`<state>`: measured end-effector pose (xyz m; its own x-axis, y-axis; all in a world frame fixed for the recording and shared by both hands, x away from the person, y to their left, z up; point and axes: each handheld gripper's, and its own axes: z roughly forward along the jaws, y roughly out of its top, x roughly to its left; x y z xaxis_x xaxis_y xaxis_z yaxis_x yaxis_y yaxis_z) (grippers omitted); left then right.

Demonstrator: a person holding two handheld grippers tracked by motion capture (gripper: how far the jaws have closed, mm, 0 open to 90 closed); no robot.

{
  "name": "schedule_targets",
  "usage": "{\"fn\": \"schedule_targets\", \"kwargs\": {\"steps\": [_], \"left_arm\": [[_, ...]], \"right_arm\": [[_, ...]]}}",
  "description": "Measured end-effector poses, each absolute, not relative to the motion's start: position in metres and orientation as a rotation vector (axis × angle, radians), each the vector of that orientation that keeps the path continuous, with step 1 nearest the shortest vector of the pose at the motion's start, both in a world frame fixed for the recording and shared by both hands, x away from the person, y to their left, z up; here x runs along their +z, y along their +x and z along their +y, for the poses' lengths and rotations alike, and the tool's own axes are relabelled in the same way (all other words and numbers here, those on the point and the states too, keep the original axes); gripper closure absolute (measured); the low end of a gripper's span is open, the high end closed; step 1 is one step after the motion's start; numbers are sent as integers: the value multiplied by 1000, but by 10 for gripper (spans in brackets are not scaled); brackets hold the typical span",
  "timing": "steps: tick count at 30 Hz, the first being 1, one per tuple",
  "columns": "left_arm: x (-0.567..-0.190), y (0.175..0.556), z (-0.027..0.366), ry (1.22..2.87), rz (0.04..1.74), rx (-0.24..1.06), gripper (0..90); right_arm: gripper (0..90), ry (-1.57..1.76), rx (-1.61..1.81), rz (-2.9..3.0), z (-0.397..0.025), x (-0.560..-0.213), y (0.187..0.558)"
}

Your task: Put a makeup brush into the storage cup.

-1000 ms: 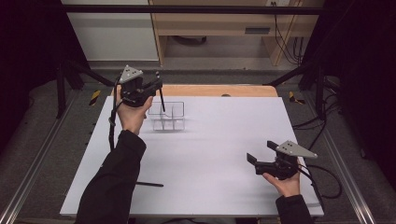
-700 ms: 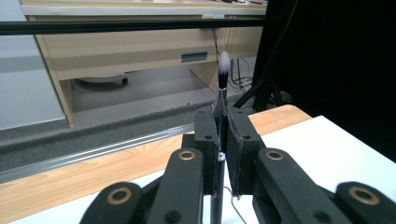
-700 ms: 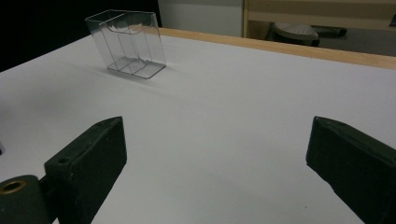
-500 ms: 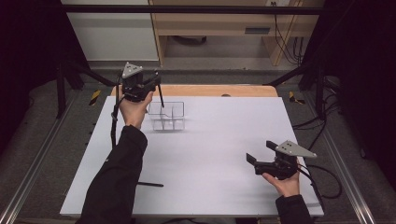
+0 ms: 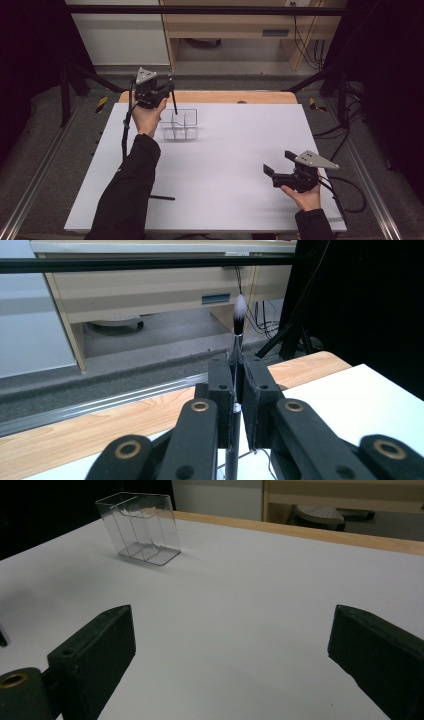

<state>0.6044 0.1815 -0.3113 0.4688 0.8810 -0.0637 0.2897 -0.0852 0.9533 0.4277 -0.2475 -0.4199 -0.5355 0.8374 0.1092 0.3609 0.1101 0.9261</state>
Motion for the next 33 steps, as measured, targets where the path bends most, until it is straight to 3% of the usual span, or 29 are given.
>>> {"fn": "schedule_targets", "kwargs": {"steps": [33], "left_arm": [[-357,604,183,1685,1044,638,839]], "right_arm": [[53,1149,1407,1965,-245,-422,428]]}}
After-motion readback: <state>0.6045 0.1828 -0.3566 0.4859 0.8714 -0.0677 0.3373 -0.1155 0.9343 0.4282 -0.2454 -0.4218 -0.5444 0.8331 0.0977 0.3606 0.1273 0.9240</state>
